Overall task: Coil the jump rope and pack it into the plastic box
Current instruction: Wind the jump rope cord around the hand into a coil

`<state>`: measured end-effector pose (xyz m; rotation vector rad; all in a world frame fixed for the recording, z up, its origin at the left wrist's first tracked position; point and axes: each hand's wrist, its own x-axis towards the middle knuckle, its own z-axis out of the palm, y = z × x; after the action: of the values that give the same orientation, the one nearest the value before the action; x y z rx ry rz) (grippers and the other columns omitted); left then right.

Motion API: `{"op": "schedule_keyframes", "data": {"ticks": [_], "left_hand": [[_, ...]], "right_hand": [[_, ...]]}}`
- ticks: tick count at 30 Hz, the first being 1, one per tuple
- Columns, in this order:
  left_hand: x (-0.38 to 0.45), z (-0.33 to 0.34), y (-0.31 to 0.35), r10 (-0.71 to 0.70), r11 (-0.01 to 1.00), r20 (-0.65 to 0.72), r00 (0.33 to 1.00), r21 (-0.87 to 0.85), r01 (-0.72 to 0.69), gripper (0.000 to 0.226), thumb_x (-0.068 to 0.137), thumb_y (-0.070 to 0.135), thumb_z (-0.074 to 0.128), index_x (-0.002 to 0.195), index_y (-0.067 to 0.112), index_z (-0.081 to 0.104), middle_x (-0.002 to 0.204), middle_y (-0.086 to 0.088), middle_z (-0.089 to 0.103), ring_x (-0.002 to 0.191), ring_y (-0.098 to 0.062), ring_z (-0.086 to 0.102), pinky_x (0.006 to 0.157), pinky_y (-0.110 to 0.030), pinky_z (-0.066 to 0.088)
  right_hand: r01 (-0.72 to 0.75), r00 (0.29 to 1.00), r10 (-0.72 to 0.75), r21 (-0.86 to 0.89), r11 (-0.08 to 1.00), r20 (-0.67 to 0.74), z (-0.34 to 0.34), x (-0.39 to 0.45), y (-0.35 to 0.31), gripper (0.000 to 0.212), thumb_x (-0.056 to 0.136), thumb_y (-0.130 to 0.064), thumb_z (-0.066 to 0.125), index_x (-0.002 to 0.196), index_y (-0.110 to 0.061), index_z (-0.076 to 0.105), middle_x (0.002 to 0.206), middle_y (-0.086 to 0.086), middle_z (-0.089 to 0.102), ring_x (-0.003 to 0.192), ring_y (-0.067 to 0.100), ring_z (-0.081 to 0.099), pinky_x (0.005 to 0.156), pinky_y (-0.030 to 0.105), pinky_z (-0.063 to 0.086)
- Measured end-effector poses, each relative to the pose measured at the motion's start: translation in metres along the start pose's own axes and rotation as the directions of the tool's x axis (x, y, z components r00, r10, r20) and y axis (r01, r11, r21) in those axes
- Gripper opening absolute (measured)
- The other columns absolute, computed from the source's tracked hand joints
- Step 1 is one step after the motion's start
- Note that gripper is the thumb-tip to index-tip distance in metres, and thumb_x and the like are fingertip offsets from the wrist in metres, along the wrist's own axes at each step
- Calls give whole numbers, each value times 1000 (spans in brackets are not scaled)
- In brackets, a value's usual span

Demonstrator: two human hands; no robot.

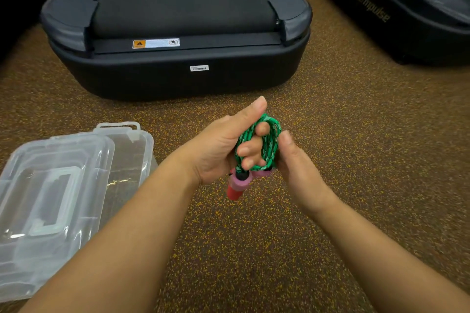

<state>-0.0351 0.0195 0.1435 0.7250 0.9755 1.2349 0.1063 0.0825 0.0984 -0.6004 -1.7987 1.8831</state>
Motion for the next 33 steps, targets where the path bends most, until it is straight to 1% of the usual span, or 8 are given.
{"op": "schedule_keyframes", "data": {"ticks": [3, 6, 8, 13, 19, 21, 28, 33], "left_hand": [[-2, 0, 1, -12, 1000, 53, 999, 8, 12, 44, 71, 61, 58, 59, 20, 50, 36, 7, 36, 34, -11, 40, 59, -24, 49], [-4, -5, 0, -19, 1000, 135, 991, 14, 18, 41, 68, 57, 66, 60, 19, 51, 37, 8, 39, 36, -12, 44, 62, -26, 49], [-5, -8, -2, -20, 999, 158, 987, 38, 14, 36, 68, 47, 73, 59, 19, 52, 38, 8, 40, 37, -12, 46, 64, -27, 50], [-8, -12, -3, -31, 994, 238, 971, 107, 5, 29, 75, 27, 70, 50, 19, 57, 41, 7, 47, 44, -11, 53, 70, -28, 51], [-9, -11, 1, -77, 992, 254, 964, 113, 50, 16, 80, -1, 58, 72, 10, 66, 58, 0, 61, 64, -14, 66, 69, -23, 54], [-9, -11, 2, -78, 992, 234, 969, 119, 51, 10, 81, -2, 55, 79, 4, 63, 61, -1, 64, 70, -14, 68, 70, -23, 55], [-7, -1, 2, -67, 976, 169, 983, 214, 30, 20, 84, -3, 58, 79, 12, 71, 74, -7, 65, 79, -21, 61, 85, -30, 53], [-6, 3, 7, -59, 906, 80, 995, 424, 20, 8, 81, 7, 63, 88, 4, 65, 81, -14, 65, 86, -31, 61, 96, -50, 46]], "right_hand": [[6, 999, -7, 24, 1000, 40, 0, -1, -5, 47, 94, -45, 45, 108, -3, 60, 88, 14, 60, 83, 18, 56, 72, 28, 48], [11, 998, -11, 7, 1000, 68, 0, -2, -6, 29, 95, -25, 41, 108, -8, 60, 86, 11, 62, 84, 17, 58, 80, 31, 48], [3, 996, -3, -6, 1000, 88, 0, -3, -5, 29, 96, -25, 41, 109, -7, 60, 88, 14, 63, 86, 23, 57, 84, 39, 46], [-28, 988, 39, -71, 997, 148, -6, -5, -7, 36, 95, -25, 41, 107, 4, 59, 88, 12, 62, 82, 17, 56, 80, 30, 46], [-31, 995, 43, -145, 989, 84, -8, -2, -12, 28, 91, -41, 44, 84, -19, 61, 71, -10, 61, 67, 3, 53, 64, 20, 44], [-14, 999, 26, -235, 972, 46, -7, -1, -11, 34, 91, -43, 42, 87, -13, 57, 73, -5, 58, 67, 5, 51, 62, 25, 44], [88, 990, -129, -452, 888, -59, -6, 0, -4, 26, 94, -30, 41, 85, -8, 53, 81, 11, 59, 64, -1, 49, 56, 12, 43], [102, 988, -140, -408, 907, -64, -12, 2, -4, 32, 85, -42, 40, 93, -16, 57, 86, 12, 64, 75, 9, 56, 66, 33, 49]]}}
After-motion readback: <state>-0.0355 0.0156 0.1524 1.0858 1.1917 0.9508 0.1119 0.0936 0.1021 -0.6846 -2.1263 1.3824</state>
